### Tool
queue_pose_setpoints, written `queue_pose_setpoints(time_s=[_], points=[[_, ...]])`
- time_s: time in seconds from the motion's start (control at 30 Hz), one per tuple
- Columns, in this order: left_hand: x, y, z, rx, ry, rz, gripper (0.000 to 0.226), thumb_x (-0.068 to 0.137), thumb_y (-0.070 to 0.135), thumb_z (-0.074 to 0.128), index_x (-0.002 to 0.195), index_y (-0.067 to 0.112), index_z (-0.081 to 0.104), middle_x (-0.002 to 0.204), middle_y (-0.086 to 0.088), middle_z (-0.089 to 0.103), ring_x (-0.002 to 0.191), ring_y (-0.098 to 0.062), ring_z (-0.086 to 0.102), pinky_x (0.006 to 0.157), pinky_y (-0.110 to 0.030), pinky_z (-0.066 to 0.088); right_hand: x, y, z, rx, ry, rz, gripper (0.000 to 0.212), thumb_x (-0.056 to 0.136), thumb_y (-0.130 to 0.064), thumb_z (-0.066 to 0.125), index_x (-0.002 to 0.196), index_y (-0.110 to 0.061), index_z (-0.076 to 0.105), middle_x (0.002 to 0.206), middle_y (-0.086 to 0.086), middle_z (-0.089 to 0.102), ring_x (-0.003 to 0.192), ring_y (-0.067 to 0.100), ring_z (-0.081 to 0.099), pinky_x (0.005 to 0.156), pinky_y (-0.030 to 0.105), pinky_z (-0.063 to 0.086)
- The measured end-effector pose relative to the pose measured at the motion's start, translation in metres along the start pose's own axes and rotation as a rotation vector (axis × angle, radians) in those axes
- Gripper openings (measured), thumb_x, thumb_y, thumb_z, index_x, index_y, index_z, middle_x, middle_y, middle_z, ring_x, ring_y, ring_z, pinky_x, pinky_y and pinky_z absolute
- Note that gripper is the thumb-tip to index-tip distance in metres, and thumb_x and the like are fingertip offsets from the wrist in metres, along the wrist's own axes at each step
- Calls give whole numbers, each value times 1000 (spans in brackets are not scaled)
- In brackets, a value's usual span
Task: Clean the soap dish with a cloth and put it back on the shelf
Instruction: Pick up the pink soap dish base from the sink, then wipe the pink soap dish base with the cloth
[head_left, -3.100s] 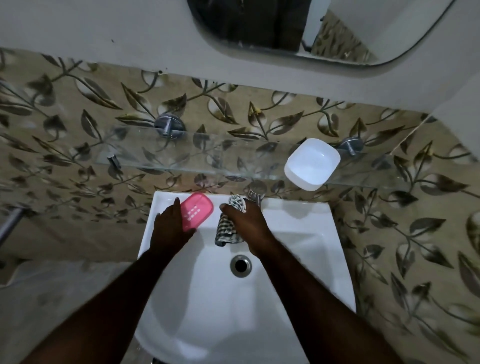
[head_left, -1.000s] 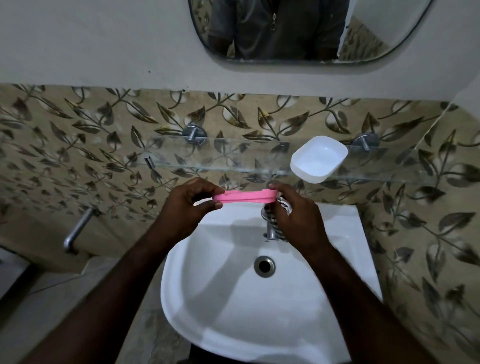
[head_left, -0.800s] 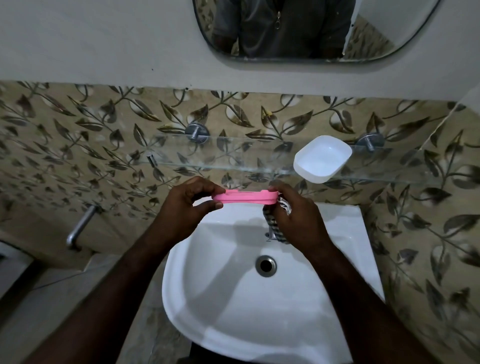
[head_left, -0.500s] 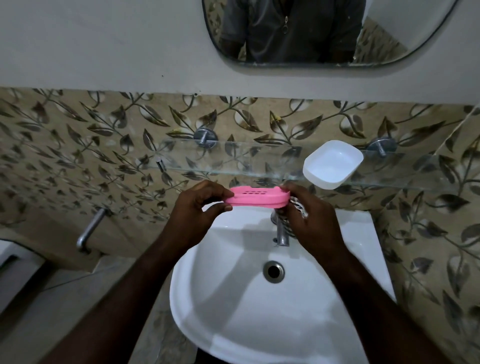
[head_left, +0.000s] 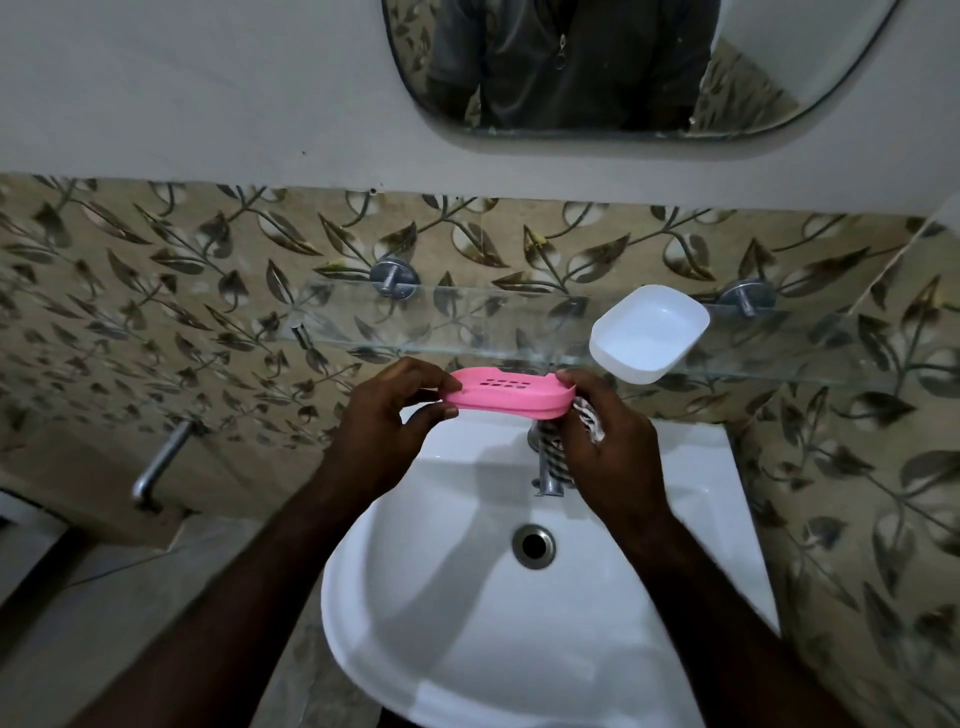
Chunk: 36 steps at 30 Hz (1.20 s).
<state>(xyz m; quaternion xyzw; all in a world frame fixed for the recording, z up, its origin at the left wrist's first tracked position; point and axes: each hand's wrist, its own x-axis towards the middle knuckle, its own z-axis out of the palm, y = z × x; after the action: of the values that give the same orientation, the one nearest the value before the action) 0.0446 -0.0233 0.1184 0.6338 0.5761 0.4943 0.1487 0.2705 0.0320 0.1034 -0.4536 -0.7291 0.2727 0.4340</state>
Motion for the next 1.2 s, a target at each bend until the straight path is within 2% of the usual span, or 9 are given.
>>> queue_pose_setpoints(time_s=[0.17,0.33,0.53,0.67,0.77,0.83,0.9,1.03,1.2], points=[[-4,-3,6,12,-16,-14,20,77,10,70,91,24,66,93,30,63,85,-1,65,80,-10,48,3,2,-3,-21,5,-5,32,85,-30,55,115,-25,66,97,-5,76,93,18,71,79,41,55],[-8,-7,6,-62,-146,-155,20,77,29,74,94,31,65,101,16,65,103,-8,64,92,-29,52,7,4,-4,-44,-74,90,32,85,-27,58,116,-28,67,94,-4,76,93,19,70,80,42,54],[-3,8,5,-7,-435,-328,90,66,82,54,141,34,42,126,14,63,119,1,56,104,-23,42,18,-11,-7,-76,-294,138,31,87,-27,61,116,-33,68,101,-5,76,95,11,68,85,35,54],[0,22,16,-16,-561,-358,76,64,94,33,110,41,61,109,-4,71,98,-14,65,90,-32,50,25,-29,-6,-29,-362,104,33,85,-29,57,116,-30,70,107,-10,75,101,7,67,89,30,52],[-8,26,30,-354,-461,-535,92,62,94,36,111,21,66,109,-9,72,98,-24,69,91,-40,54,32,-33,-5,2,-375,132,38,86,-34,65,124,-31,66,118,-8,71,110,7,65,95,29,50],[-12,25,35,-658,-337,-705,86,72,85,33,120,21,63,111,-11,72,100,-29,69,92,-44,54,31,-34,-6,51,-365,192,58,79,-45,75,132,-32,58,127,-9,66,114,7,62,98,31,49],[-12,21,34,-937,-170,-847,75,82,71,33,124,16,61,111,-14,72,98,-30,69,90,-49,53,25,-37,-10,174,-345,300,68,71,-37,85,132,-27,56,123,-9,66,109,7,64,95,29,51],[-14,15,31,-1283,-32,-960,75,85,64,43,132,6,57,111,-18,66,91,-32,67,78,-48,56,12,-35,-18,607,-426,361,45,68,-5,87,108,-14,68,101,9,76,95,29,73,85,44,59],[-17,21,42,-1457,-64,-934,74,88,60,38,138,7,51,139,-23,50,117,-41,52,104,-60,35,13,-49,-22,758,-222,373,31,63,-2,78,91,-13,71,90,14,76,87,35,74,78,51,60]])
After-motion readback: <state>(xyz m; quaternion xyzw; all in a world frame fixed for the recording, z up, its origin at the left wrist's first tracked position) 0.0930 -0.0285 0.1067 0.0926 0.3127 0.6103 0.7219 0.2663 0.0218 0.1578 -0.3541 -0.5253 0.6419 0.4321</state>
